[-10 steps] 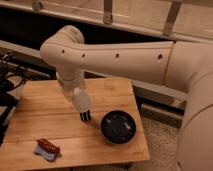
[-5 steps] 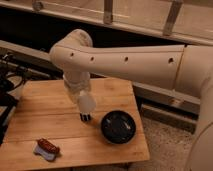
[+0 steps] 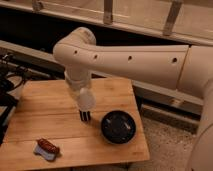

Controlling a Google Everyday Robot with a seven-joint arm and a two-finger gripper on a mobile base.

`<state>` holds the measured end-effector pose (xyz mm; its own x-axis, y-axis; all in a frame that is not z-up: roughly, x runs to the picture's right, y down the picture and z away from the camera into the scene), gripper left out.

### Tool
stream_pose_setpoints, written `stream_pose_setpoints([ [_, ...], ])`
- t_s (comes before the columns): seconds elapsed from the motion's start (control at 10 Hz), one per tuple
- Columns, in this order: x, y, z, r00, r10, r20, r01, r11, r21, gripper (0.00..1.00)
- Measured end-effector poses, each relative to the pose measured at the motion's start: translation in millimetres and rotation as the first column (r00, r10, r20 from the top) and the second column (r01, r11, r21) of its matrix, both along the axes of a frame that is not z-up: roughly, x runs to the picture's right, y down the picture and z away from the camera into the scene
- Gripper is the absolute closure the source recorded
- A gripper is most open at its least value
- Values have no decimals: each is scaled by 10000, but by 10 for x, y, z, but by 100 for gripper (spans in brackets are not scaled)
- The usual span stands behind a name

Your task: Place the ceramic cup over the eraser

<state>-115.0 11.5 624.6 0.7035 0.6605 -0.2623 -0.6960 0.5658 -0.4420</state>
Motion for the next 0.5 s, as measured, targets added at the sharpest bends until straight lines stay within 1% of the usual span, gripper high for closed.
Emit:
stream_pose_setpoints([
  [0.2,-68,-41,77,9997,102,241,-103,9999,2,100],
  [0.5,-96,-69,259,9980,338,539,-329,9993,-168,100],
])
